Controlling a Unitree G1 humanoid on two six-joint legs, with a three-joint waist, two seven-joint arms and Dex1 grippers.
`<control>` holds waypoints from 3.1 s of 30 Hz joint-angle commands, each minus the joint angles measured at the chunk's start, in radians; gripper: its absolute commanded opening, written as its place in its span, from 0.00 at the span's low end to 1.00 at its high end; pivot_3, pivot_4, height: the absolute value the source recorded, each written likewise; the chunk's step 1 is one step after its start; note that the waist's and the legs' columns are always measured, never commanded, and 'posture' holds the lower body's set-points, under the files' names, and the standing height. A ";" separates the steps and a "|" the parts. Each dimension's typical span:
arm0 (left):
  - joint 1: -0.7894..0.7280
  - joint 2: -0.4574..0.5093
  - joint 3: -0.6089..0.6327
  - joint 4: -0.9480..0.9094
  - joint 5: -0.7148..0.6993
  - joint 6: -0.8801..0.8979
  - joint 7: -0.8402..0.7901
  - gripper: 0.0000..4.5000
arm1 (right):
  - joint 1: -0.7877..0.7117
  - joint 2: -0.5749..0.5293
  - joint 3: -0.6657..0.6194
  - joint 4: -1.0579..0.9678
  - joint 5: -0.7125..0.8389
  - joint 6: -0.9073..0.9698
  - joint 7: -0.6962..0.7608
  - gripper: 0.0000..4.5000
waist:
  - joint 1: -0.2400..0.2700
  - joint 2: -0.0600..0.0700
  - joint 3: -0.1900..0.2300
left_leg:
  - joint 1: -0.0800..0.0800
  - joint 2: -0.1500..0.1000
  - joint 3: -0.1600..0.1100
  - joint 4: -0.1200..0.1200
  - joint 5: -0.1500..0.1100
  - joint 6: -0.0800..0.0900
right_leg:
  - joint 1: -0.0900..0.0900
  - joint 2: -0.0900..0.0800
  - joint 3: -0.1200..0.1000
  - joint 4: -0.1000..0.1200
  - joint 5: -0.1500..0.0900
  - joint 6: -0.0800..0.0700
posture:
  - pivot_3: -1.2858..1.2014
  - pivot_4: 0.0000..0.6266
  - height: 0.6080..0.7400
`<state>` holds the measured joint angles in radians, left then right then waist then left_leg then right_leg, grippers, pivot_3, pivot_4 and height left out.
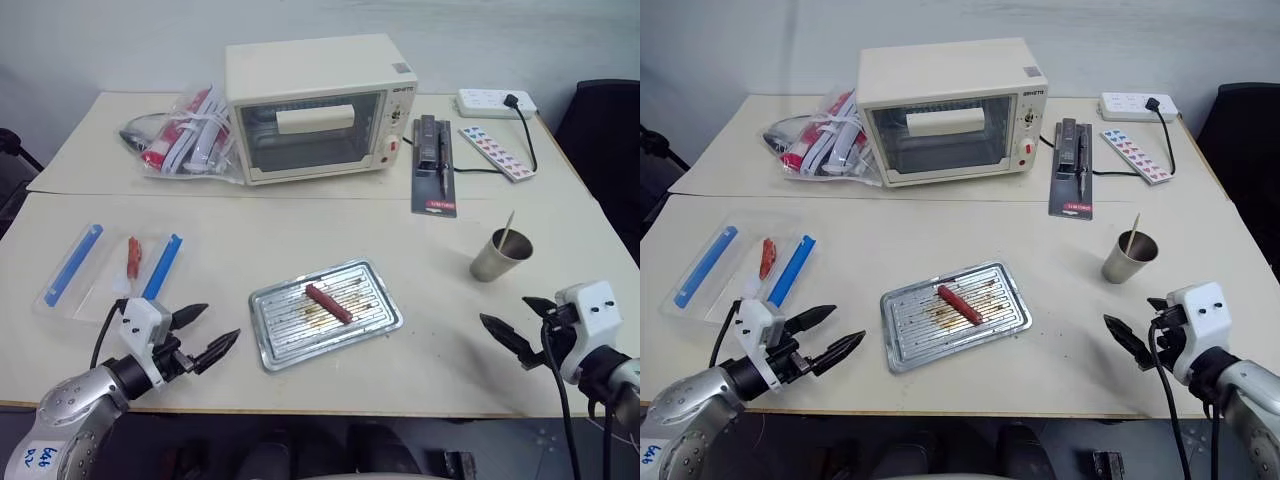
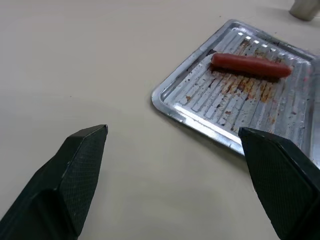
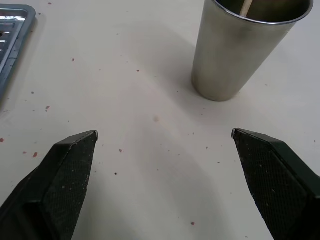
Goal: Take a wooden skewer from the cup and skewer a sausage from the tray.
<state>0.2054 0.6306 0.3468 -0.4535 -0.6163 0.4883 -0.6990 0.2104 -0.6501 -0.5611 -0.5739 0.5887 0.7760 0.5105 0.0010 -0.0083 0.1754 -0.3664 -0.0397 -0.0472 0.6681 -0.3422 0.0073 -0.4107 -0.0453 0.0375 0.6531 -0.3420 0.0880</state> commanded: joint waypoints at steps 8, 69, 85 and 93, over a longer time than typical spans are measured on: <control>-0.551 0.172 -0.139 0.076 -0.307 0.275 -0.243 0.99 | -0.395 -0.025 0.001 0.086 0.088 0.089 -0.191 1.00 | -0.001 0.001 0.000 | -0.004 -0.001 -0.001 0.002 0.001 -0.001 | -0.003 0.000 -0.001 0.002 0.000 0.000 | 0.52 0.24 1.00; -0.764 -0.211 -0.363 0.247 0.016 0.061 -0.131 1.00 | -1.178 0.885 -0.334 0.115 0.555 0.657 -1.091 0.01 | -0.032 0.002 -0.001 | -0.022 -0.005 -0.002 0.015 0.002 -0.001 | -0.026 -0.003 -0.002 0.026 0.000 0.000 | 0.52 0.24 1.00; -0.780 -0.316 -0.398 0.295 0.120 -0.053 -0.066 1.00 | -0.939 0.758 0.057 0.229 1.087 0.174 -1.432 0.01 | -0.083 0.003 -0.002 | -0.023 -0.003 0.001 0.013 0.004 -0.002 | -0.028 -0.003 -0.002 0.027 0.000 0.000 | 0.52 0.24 1.00; -0.749 -0.338 -0.398 0.239 0.109 -0.037 -0.027 1.00 | -0.888 0.663 0.189 0.218 1.145 0.022 -1.417 0.01 | -0.083 0.003 -0.002 | -0.023 -0.003 0.001 0.013 0.004 -0.002 | -0.028 -0.002 -0.002 0.026 0.000 0.000 | 0.52 0.24 1.00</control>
<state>-0.5568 0.2940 -0.0578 -0.1527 -0.4959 0.4516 -0.7342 -0.6788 0.0334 -0.4041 -0.3142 1.7008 0.8367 -0.9251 -0.0820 -0.0055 0.1733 -0.3893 -0.0426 -0.0458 0.6810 -0.3383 0.0058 -0.4387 -0.0475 0.0360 0.6784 -0.3420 0.0879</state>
